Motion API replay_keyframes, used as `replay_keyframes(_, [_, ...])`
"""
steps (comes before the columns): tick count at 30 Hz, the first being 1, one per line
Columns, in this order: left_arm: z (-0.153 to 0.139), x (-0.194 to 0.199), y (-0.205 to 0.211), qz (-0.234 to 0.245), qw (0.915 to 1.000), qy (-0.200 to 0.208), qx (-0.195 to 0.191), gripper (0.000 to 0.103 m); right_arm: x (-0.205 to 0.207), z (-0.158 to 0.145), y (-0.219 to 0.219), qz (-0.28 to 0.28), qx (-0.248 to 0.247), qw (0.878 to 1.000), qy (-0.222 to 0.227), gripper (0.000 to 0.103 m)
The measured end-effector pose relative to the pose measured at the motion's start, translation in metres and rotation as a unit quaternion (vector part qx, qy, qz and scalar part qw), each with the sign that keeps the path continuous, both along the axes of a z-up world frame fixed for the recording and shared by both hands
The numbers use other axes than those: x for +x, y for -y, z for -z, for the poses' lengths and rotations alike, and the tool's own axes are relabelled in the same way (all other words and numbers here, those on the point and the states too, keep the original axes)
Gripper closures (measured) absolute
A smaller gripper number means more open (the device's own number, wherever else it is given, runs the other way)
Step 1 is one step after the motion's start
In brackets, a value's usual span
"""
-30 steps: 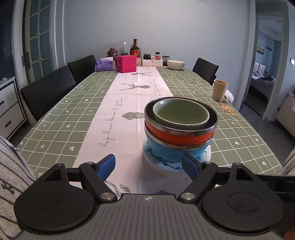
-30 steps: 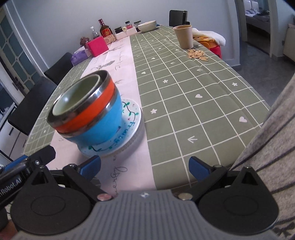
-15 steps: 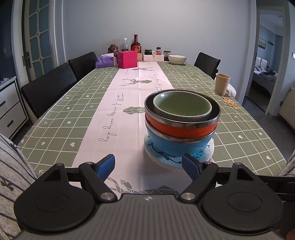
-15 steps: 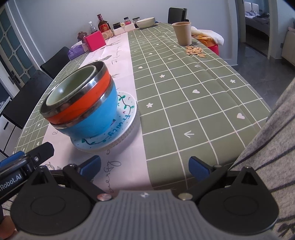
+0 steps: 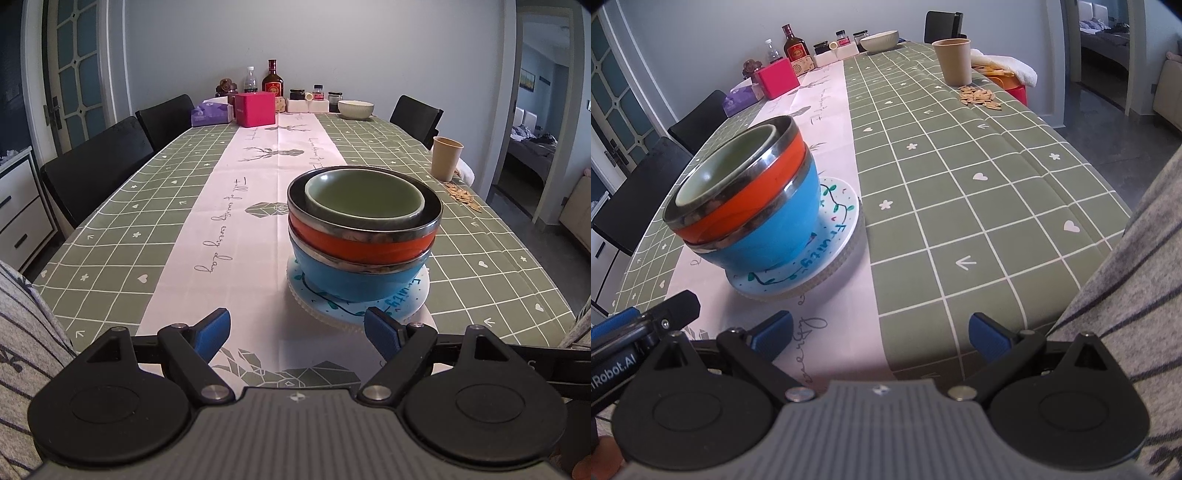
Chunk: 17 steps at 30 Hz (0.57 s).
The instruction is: Organize plates and bowls
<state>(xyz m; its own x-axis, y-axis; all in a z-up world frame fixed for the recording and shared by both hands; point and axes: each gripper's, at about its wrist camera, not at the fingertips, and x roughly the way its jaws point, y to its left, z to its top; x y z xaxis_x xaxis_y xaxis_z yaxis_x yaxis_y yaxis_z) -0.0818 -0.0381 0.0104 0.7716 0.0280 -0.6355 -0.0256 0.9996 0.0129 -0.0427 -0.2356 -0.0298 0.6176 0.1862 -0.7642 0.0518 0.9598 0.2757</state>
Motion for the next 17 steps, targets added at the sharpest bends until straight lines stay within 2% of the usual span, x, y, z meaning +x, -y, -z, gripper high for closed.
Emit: replay_keyframes(17, [0.0019, 0.0011, 0.0024, 0.0, 0.9999, -0.003, 0.01, 0.007, 0.0004, 0.0049, 0.0016, 0.001, 0.0, 1.0, -0.005, 0.004])
